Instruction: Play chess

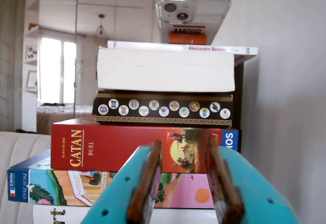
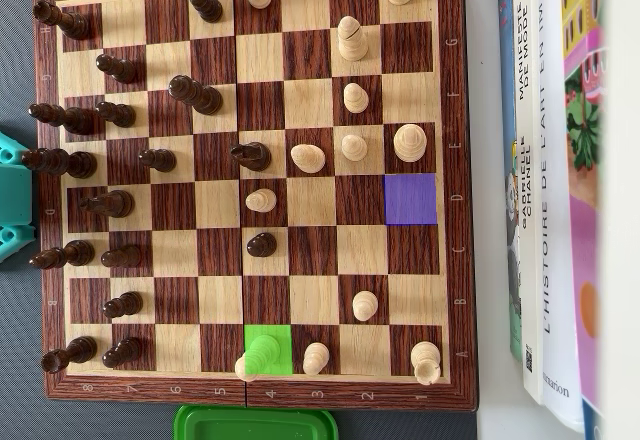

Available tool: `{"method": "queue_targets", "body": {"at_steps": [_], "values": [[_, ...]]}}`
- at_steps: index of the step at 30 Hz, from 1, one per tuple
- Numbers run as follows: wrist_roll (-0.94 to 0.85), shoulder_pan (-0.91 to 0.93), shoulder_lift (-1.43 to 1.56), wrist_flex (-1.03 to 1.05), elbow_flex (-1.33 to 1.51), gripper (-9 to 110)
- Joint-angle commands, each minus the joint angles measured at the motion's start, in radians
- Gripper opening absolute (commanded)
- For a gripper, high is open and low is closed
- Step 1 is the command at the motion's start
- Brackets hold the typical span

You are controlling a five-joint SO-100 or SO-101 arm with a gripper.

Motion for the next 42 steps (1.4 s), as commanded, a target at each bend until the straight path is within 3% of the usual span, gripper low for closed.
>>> {"method": "queue_targets", "body": {"at_steps": [1,19,42], "values": [[-0.002,-0.005,0.017,-0.018,0.014,14],[-0.002,-0.020,0.021,-0.328,0.021,14],[-0.002,-0.020,0.021,-1.085,0.021,13]]}}
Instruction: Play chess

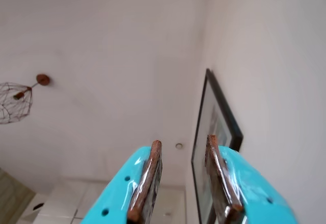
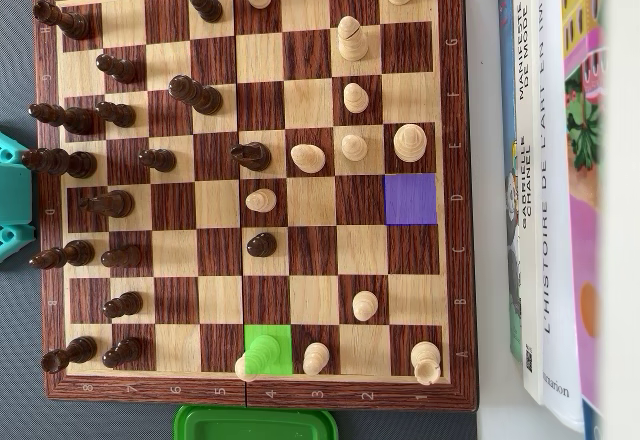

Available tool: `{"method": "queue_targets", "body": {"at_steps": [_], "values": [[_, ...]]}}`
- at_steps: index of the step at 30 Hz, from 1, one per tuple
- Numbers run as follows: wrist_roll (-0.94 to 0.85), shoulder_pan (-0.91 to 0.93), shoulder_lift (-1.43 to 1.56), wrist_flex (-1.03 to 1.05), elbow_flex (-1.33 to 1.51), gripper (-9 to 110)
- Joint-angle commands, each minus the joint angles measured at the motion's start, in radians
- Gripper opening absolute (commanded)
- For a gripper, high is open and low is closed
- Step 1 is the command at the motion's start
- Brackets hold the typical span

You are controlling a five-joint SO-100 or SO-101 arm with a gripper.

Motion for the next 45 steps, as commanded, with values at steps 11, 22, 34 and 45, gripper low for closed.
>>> {"method": "queue_targets", "body": {"at_steps": [11,22,34,45], "values": [[-0.002,-0.012,-0.009,-0.278,0.020,13],[-0.002,-0.012,-0.009,-0.336,0.020,13],[0.005,-0.005,-0.012,-0.336,0.020,13],[0.005,-0.005,-0.012,-0.336,0.020,13]]}}
